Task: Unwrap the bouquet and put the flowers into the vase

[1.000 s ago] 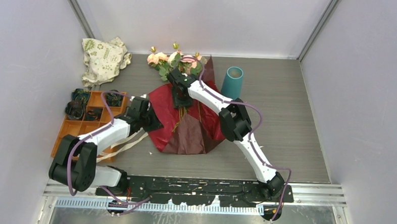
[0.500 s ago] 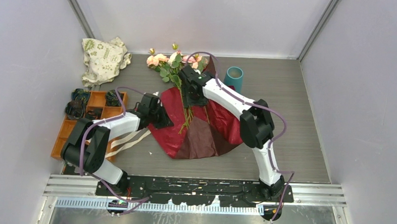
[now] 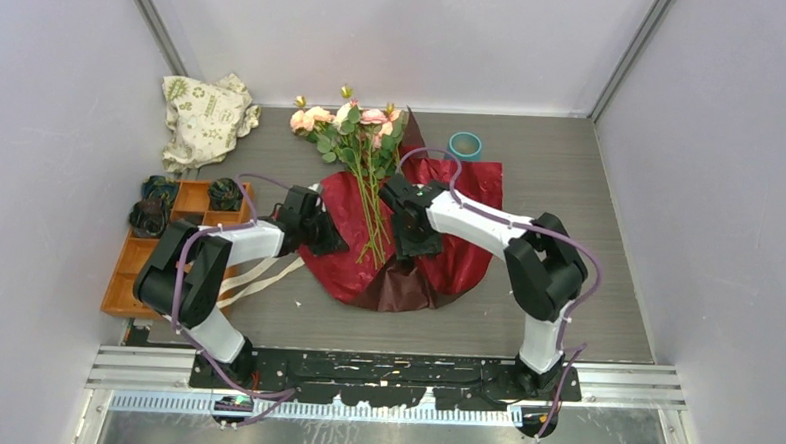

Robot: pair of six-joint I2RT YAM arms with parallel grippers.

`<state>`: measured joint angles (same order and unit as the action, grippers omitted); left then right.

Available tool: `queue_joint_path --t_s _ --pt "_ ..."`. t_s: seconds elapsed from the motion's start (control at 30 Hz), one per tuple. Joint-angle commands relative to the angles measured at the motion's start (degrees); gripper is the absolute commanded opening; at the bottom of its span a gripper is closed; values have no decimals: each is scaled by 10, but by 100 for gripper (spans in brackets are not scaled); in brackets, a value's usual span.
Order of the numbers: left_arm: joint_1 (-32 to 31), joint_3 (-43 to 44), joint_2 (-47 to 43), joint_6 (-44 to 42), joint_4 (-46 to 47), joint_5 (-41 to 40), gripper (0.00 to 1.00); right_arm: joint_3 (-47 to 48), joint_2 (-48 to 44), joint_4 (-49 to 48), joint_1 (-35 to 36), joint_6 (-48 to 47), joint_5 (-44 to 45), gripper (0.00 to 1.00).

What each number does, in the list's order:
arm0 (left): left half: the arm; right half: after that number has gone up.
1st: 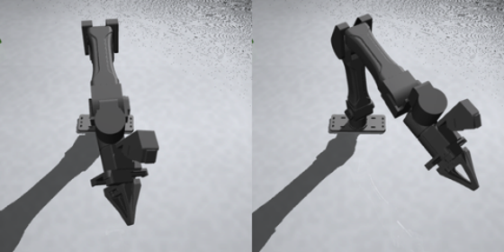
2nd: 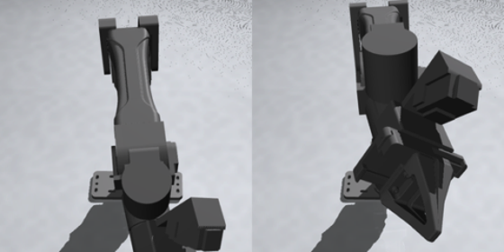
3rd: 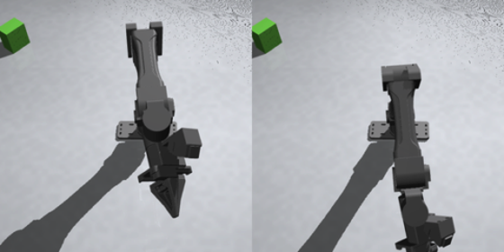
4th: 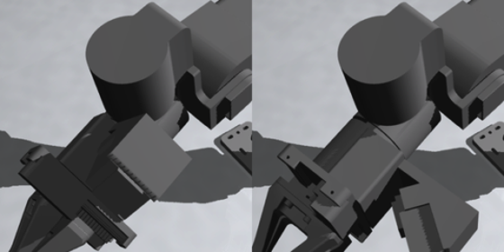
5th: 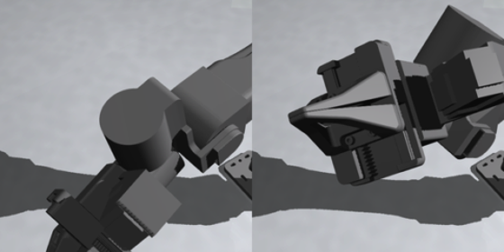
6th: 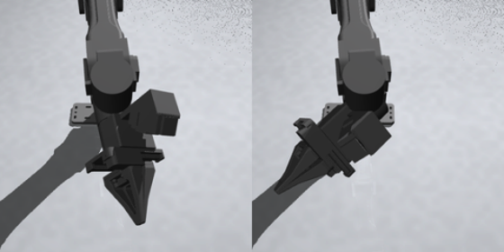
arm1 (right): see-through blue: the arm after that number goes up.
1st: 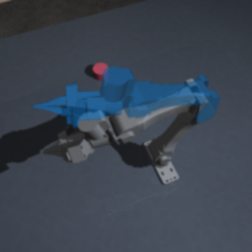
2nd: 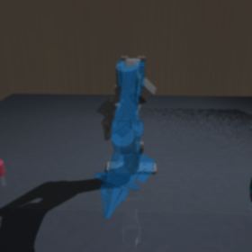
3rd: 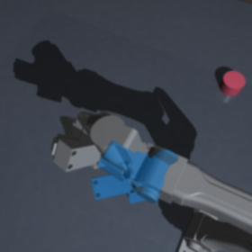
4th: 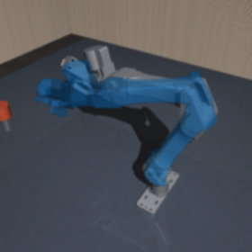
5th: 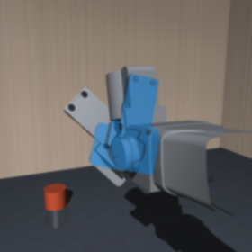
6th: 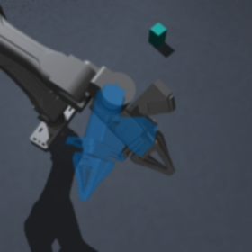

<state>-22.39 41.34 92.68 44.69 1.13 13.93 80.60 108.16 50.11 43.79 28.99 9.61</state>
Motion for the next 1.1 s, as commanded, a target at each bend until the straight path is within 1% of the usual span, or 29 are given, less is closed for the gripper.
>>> queue_joint_path --t_s 0.0,0.17,0.27,0.5,0.6,0.7,0.83,0.93,1.0,1.07 --pt "-2 8 8 -7 9 -16 0 -49 -113 -11 28 24 -11 56" --pt "-2 11 8 -9 4 -20 0 -99 -212 22 92 63 -5 56" --pt "-2 12 10 -7 5 -19 0 -134 -256 41 131 97 2 56" --pt "-3 16 0 -16 6 -2 0 -269 -317 16 205 212 -18 58" --pt "-8 25 -9 -39 4 19 0 -311 -334 6 223 251 -20 59" --pt "-22 39 -29 -58 -9 24 0 -345 -349 3 235 285 -24 59" --pt "-55 58 -70 -77 -53 10 0 -373 -355 3 249 309 -25 59" --pt "-79 65 -100 -80 -71 -1 0 -382 -340 2 251 316 -23 59" --pt "-94 62 -119 -78 -77 -4 0 -369 -333 11 252 315 -7 58" --pt "-110 55 -141 -74 -83 -16 0 -332 -331 37 254 308 28 58"
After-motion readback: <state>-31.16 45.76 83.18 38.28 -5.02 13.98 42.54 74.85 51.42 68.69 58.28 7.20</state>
